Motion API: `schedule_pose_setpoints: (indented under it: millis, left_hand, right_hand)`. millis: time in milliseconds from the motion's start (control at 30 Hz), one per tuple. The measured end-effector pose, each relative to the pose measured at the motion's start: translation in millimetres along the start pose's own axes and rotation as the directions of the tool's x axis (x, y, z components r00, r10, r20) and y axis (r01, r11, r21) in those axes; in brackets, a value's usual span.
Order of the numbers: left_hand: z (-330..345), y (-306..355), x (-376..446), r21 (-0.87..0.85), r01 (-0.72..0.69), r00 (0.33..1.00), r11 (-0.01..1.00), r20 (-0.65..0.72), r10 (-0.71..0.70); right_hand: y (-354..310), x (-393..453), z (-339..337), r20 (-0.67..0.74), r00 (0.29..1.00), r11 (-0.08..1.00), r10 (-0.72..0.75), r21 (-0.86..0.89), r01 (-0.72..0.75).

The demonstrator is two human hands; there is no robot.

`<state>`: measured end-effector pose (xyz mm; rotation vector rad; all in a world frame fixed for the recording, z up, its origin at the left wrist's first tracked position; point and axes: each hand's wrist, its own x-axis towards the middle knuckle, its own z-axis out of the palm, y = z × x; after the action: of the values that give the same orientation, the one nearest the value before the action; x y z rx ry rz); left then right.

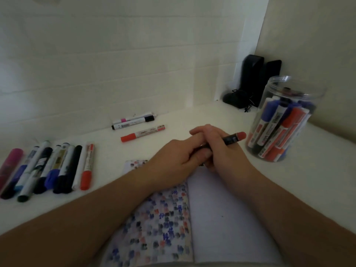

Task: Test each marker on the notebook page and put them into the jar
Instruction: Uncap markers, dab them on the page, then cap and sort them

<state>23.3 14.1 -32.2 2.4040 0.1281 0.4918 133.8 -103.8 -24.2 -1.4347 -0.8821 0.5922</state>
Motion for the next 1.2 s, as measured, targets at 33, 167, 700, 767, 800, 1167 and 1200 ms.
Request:
schedule_pose_setpoints:
  millis: [33,167,700,767,800,1167,1200]
  left_hand:
    - [-2.1,-0.5,0.1,-0.001,0.03,1.0,1.0,0.008,-0.03]
    - [-16.3,-15.9,-6.9,0.096,0.126,0.99,0.987,0.044,-0.13]
    - [-20.3,-33.0,-4.7,0.31,0.169,0.966,0.935,0.135,-0.219]
    - [-20.4,-33.3,-4.6,0.308,0.169,0.966,0.936,0.136,-0.22]
    - [-20.3,-33.6,-4.8,0.306,0.17,0.966,0.937,0.136,-0.22]
    - [-19.1,-35.5,-3.9,0.312,0.161,0.967,0.936,0.139,-0.212]
    - [-18.8,-35.7,-4.0,0.312,0.161,0.967,0.936,0.139,-0.213]
  right_hand:
    - [-2.5,1.2,-0.2,-0.029,0.999,0.999,0.033,0.035,-0.032]
    - [-4.1,12.5,-18.3,-0.119,0.988,0.983,0.1,0.167,-0.08]
    - [11.3,7.2,-3.5,-0.08,0.997,0.874,0.015,-0.483,-0.052]
    - [10.3,6.1,-3.6,-0.086,0.995,0.887,0.053,-0.453,-0.087]
    - [9.7,5.5,-3.2,-0.086,0.994,0.892,0.064,-0.442,-0.096]
    - [13.1,5.9,-1.2,-0.07,0.998,0.872,0.005,-0.487,-0.039]
    - [13.6,6.4,-1.0,-0.071,0.997,0.865,-0.002,-0.501,-0.034]
